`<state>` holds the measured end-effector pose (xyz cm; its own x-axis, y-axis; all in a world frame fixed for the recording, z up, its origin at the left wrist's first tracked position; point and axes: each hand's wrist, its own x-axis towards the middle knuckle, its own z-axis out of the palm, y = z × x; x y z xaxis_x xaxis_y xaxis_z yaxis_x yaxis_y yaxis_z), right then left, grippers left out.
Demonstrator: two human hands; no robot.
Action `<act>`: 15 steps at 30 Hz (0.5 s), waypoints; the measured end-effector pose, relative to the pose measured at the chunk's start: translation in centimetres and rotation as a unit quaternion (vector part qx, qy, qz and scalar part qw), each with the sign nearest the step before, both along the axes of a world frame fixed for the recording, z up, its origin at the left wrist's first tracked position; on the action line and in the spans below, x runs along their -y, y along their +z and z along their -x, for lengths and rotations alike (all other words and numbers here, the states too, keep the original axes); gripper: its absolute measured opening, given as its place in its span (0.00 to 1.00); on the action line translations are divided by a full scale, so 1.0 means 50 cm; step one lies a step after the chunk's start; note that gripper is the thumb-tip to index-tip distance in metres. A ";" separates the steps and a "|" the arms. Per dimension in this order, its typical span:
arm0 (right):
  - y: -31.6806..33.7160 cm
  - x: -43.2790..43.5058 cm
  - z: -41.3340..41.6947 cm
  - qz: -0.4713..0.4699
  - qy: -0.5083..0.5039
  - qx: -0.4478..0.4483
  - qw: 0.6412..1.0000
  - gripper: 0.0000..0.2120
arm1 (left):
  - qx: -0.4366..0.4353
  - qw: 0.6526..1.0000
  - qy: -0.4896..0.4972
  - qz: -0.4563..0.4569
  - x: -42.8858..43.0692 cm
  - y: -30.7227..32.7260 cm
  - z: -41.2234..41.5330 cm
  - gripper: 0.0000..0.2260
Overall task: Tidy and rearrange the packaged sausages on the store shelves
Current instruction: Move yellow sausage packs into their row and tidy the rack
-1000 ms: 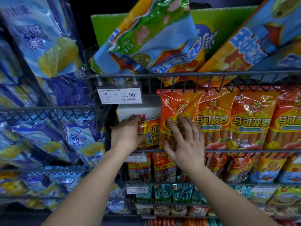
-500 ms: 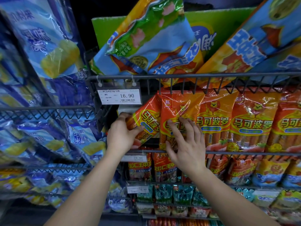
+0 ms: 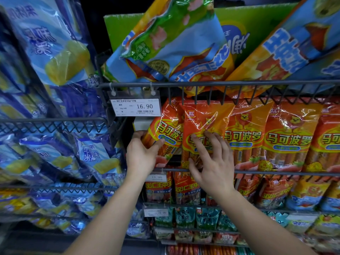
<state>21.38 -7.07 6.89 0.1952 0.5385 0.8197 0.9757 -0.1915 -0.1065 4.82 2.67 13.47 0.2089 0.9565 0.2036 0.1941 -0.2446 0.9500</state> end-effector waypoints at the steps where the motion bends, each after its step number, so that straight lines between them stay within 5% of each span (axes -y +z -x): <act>1: 0.000 0.000 0.000 0.000 0.000 0.000 1.000 0.28 | 0.002 1.000 0.000 -0.005 0.001 -0.003 -0.001 0.15; 10: 0.010 -0.003 0.000 0.027 -0.029 -0.001 0.999 0.29 | 0.085 0.995 0.022 0.040 -0.026 -0.058 -0.020 0.08; 15: 0.011 -0.003 0.004 0.027 -0.035 -0.002 0.999 0.29 | 0.053 0.998 0.010 0.016 -0.030 -0.073 -0.010 0.11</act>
<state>21.19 -6.92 7.44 0.2365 0.5674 0.7888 0.9595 -0.2644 -0.0975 5.34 4.18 9.83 0.1693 0.9663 0.1937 0.0966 -0.2118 0.9725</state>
